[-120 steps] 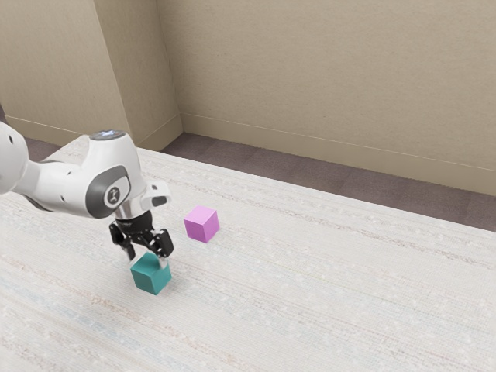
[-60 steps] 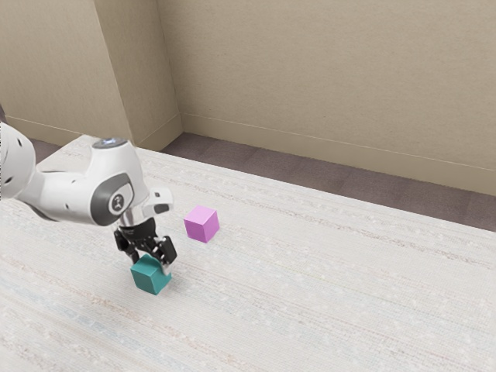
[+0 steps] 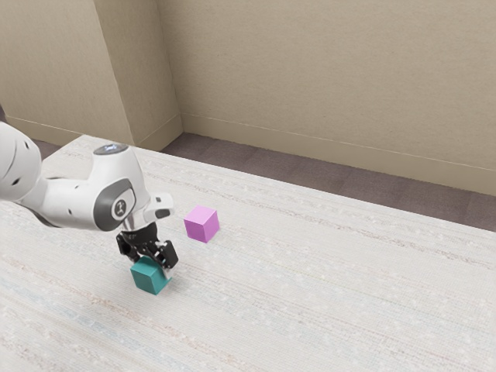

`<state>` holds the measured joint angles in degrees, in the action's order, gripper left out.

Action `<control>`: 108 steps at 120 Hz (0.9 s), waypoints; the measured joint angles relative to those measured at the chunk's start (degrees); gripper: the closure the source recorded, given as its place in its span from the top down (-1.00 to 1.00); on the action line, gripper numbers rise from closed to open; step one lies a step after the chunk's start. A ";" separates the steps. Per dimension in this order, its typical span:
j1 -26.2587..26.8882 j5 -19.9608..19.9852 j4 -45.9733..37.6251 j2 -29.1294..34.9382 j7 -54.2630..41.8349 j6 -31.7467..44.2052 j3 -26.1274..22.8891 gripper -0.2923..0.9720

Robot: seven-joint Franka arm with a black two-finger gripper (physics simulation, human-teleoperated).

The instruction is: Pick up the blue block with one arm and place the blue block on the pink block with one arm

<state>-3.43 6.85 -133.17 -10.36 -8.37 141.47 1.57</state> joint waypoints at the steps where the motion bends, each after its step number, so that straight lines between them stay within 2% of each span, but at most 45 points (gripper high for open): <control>1: 0.00 0.00 0.00 -0.01 -0.02 0.01 0.00 0.52; 68: 0.00 -0.12 0.00 -0.21 -0.60 -0.12 0.17 0.36; 108: -0.01 -0.38 0.00 -0.22 -0.70 -0.26 0.16 0.14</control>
<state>-3.44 6.47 -133.17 -10.58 -9.08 141.21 1.73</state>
